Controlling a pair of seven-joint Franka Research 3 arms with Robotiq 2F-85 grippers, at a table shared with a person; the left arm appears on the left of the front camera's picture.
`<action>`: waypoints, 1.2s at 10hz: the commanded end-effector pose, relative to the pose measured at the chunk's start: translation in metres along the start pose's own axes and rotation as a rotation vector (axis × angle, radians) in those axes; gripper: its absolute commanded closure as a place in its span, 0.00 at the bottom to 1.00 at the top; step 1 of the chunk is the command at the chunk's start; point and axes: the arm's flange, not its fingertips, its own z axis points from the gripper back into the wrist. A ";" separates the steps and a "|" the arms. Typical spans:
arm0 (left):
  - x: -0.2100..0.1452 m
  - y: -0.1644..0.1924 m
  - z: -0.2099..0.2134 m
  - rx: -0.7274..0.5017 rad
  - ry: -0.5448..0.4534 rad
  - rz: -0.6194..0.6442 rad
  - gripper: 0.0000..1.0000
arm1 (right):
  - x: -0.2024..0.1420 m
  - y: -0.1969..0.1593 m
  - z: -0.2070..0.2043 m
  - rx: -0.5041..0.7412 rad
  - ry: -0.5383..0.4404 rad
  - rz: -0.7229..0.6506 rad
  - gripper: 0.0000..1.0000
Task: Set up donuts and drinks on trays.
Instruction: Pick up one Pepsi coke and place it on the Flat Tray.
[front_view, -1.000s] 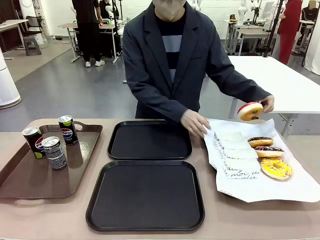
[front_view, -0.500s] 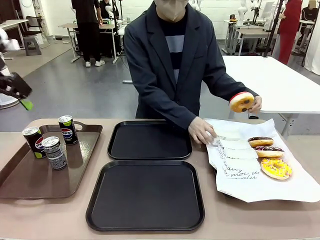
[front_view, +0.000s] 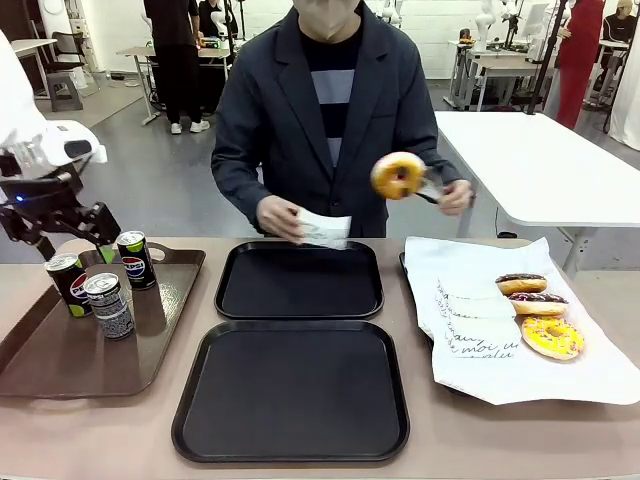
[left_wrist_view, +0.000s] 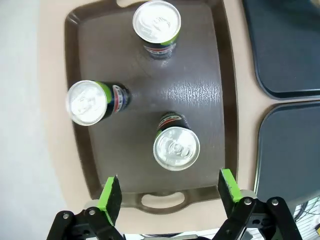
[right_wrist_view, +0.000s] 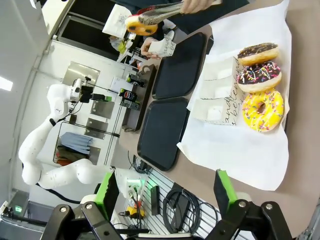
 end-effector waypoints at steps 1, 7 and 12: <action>0.006 -0.008 -0.009 -0.060 0.034 0.007 0.00 | 0.002 -0.001 -0.001 0.023 -0.024 0.019 0.00; 0.000 0.000 0.000 0.000 0.000 0.000 0.00 | 0.002 -0.001 -0.001 0.023 -0.024 0.019 0.00; 0.014 -0.015 -0.034 0.032 0.023 0.011 0.00 | 0.002 -0.001 -0.001 0.023 -0.024 0.019 0.00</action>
